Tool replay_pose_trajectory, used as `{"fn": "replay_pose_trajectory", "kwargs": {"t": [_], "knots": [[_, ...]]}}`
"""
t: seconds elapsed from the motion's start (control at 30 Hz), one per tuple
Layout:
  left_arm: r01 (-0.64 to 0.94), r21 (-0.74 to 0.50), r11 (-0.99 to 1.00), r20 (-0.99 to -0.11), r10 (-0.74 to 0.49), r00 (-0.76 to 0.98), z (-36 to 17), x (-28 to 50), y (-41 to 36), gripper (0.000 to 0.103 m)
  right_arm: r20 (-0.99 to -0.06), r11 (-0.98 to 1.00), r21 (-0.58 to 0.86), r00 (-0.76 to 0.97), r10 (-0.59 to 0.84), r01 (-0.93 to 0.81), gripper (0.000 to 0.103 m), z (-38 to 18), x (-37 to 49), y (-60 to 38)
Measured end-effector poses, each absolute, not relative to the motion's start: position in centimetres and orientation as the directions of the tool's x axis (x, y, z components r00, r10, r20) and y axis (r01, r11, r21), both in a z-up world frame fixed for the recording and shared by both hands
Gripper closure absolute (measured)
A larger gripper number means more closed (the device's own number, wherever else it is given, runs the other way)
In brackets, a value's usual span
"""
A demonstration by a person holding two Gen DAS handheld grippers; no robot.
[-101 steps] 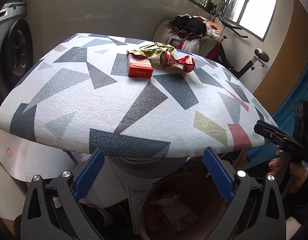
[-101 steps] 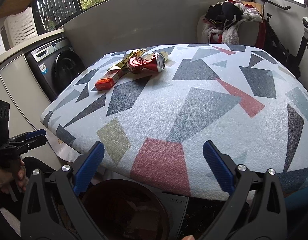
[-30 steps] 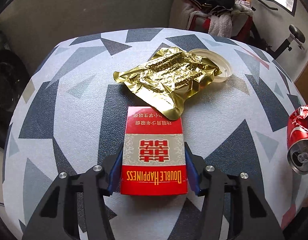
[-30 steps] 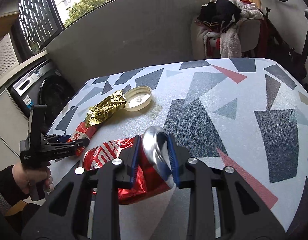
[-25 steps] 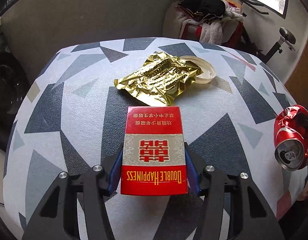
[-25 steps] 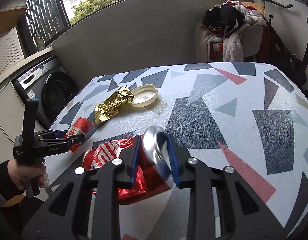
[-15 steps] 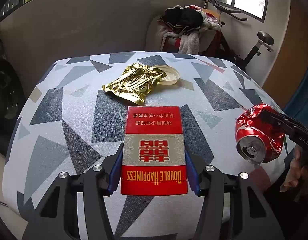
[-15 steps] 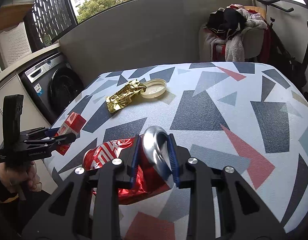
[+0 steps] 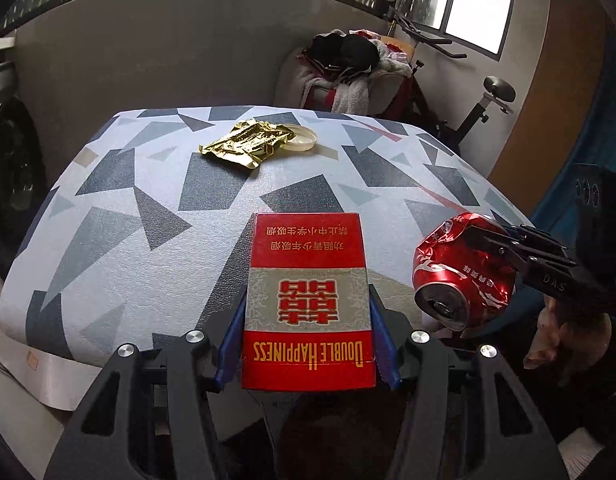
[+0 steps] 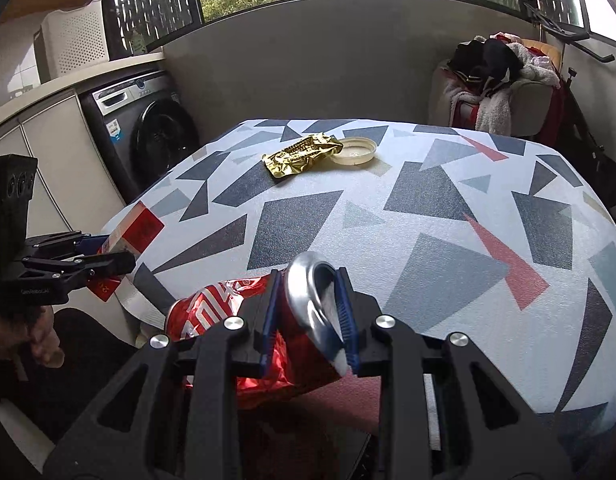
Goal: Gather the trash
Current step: 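Grasp the crushed red can with the right tool while the left tool grasps the red Double Happiness box, then lower the can and box over the brown bin and open both tools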
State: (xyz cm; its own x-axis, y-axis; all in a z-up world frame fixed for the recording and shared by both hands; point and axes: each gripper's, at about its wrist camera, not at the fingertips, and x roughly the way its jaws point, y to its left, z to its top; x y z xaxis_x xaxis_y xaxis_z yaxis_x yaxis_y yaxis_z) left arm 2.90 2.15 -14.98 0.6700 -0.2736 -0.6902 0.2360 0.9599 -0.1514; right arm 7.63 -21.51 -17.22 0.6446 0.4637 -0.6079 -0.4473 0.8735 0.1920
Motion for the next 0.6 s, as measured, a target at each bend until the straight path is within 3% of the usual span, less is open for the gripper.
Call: {"fn": "replay_pose_trajectory", "kwargs": {"t": [0.6], "knots": [[0.235, -0.179, 0.955, -0.655, -0.294, 0.696, -14.7, -1.1, 2.8, 0.049, -0.71, 0.786, 0.078, 0.519, 0.475, -0.613, 0.073, -20.4, 1.4, -17.4]]}}
